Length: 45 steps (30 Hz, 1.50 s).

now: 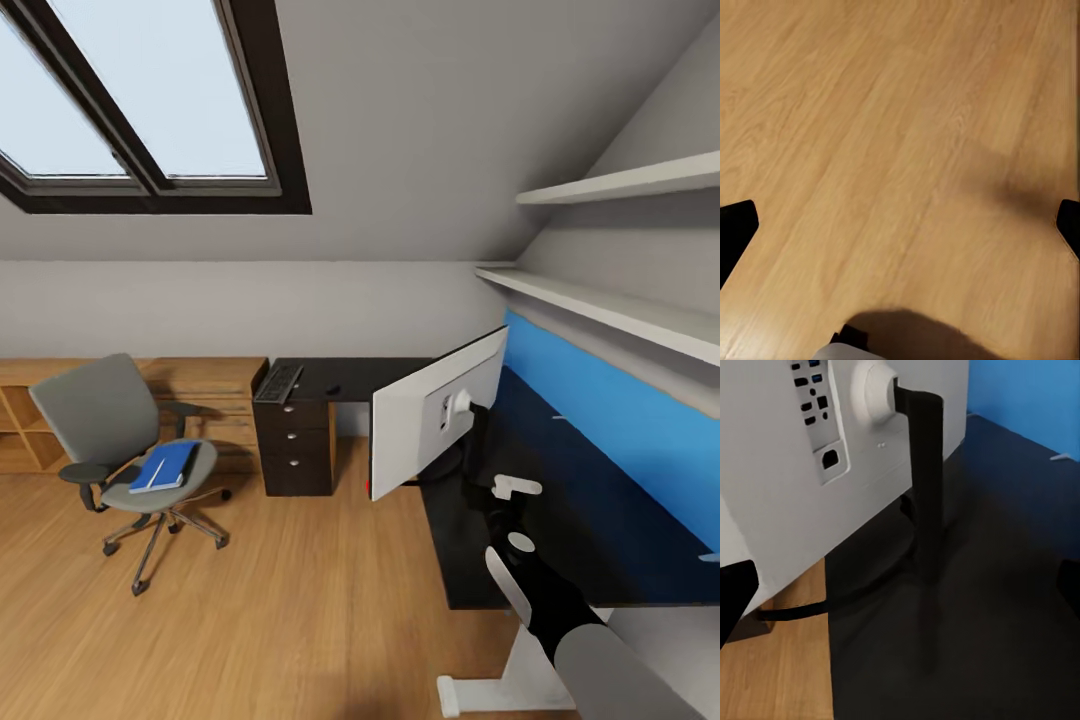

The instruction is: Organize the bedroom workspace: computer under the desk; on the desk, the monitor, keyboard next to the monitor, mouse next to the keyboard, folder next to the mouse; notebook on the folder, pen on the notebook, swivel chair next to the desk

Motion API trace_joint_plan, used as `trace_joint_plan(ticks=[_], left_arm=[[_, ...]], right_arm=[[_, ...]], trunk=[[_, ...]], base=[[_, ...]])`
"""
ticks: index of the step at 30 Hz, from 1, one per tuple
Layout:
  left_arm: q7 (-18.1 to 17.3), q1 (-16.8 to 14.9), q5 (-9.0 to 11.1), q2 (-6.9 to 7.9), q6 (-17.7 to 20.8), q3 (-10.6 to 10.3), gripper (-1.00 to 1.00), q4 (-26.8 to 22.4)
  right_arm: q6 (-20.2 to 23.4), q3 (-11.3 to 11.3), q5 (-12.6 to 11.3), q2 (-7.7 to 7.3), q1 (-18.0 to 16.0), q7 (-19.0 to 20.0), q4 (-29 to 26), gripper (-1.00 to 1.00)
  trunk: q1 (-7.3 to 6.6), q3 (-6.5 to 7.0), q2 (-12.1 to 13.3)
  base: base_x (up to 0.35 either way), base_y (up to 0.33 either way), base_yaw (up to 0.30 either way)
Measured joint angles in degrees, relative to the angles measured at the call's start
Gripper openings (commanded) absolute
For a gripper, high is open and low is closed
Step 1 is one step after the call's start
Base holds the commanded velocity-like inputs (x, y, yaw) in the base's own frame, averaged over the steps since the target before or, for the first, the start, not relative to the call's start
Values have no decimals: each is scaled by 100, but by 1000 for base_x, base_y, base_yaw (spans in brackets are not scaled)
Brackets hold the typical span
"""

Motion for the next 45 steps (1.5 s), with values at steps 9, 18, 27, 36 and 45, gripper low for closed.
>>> trace_joint_plan(ticks=[9,18,27,36,45], left_arm=[[-6,0,-3,3,-15,2,100,-3],[-15,0,1,7,-20,6,100,-4],[-16,0,-3,3,-20,6,100,-5],[-16,0,20,2,-42,20,100,-8],[3,1,35,1,-39,13,100,-7]], right_arm=[[-27,0,0,-5,0,0,65,100],[-279,-1,7,-6,-1,7,253,100],[-807,5,8,-7,-3,30,800,100],[-1305,-1,153,0,-3,172,1204,100],[-1668,-3,190,0,-2,207,1341,100]], trunk=[[2,0,0],[2,0,0],[1,0,0],[2,0,0],[45,-32,-76]], base=[[114,-109,0],[12,-12,0],[154,-109,0],[38,-28,0],[2,-2,0]])
